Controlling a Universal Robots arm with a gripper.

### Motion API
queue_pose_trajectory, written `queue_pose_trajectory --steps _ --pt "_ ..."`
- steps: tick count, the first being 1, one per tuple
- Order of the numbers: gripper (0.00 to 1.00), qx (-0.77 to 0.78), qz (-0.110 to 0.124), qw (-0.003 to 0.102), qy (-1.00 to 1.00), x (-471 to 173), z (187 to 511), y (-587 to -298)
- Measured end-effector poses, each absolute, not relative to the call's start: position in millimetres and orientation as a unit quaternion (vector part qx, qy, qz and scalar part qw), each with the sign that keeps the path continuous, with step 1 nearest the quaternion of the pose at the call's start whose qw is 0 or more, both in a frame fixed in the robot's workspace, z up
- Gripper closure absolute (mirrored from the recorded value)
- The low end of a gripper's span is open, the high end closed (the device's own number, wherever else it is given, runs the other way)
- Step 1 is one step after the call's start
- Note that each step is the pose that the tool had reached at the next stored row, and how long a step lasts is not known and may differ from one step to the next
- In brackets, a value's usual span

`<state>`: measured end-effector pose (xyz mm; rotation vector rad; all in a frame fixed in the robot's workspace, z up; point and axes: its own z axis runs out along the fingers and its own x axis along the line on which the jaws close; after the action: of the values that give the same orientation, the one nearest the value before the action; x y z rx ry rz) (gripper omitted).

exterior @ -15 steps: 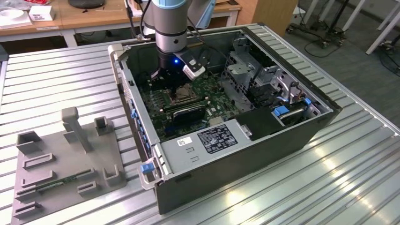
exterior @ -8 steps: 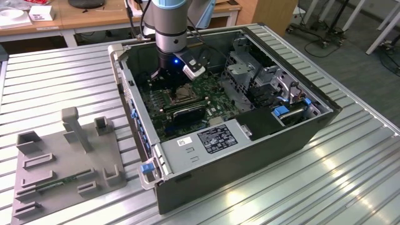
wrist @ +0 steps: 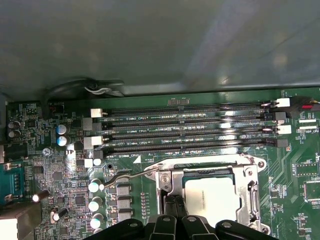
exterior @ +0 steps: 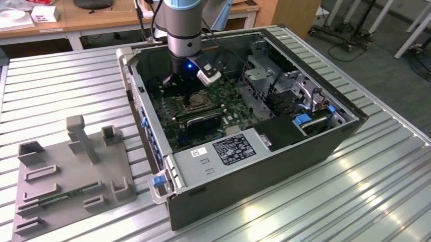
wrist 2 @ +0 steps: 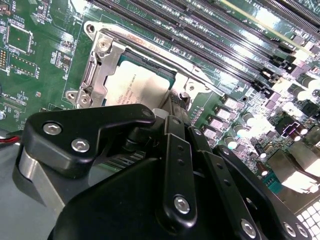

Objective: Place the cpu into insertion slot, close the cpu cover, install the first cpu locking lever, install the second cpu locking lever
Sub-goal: 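Close the cpu cover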

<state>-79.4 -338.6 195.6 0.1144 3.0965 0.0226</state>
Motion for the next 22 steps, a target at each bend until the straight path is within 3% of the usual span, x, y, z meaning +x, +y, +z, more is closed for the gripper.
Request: queue_pose_trajectory --steps 22 --pt "0.89 0.037 0.008 0.022 0.999 -79.1 205.5 -338.1"
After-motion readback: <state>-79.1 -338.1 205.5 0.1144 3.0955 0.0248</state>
